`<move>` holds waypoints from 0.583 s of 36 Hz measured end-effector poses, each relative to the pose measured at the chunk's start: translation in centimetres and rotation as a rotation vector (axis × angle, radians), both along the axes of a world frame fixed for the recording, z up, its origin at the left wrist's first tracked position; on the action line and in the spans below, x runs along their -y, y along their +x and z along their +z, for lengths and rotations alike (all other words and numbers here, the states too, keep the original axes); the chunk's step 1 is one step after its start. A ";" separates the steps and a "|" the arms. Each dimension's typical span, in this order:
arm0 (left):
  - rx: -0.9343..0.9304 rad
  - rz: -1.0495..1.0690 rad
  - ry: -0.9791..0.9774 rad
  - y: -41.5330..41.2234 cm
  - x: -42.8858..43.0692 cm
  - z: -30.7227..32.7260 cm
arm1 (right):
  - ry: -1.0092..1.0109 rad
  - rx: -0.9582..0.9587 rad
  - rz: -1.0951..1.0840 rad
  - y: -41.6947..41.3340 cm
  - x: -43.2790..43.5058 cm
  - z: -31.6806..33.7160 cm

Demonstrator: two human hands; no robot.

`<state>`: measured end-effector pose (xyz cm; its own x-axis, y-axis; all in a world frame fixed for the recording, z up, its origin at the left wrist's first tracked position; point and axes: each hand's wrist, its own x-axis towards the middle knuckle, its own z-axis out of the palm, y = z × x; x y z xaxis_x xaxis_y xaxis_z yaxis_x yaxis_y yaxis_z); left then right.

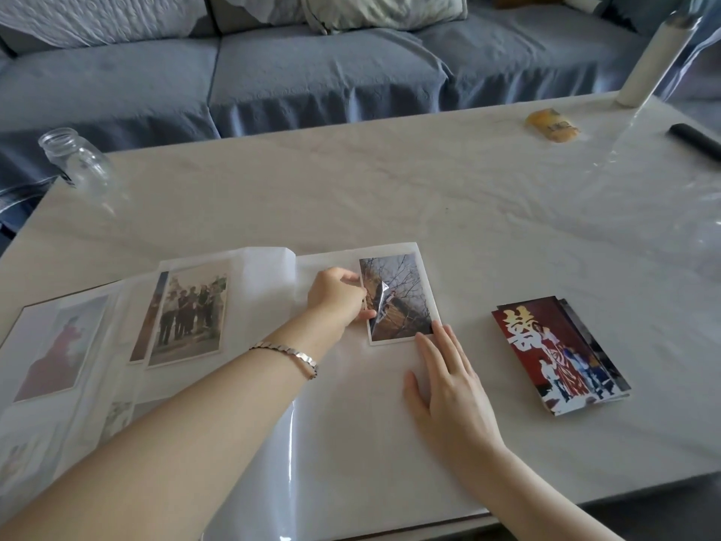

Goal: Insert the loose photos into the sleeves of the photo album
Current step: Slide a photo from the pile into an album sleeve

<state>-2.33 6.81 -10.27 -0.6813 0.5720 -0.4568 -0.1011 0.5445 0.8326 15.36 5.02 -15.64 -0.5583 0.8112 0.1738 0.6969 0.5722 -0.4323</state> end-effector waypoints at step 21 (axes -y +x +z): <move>-0.327 -0.108 -0.073 1.4 1.9 0.1 | -0.029 -0.016 -0.022 0.0 0.2 0.2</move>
<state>-0.95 4.94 -10.21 -0.7356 0.6227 -0.2666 0.2261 0.5967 0.7699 15.34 4.84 -15.45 -0.5379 0.8279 0.1590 0.7020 0.5443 -0.4592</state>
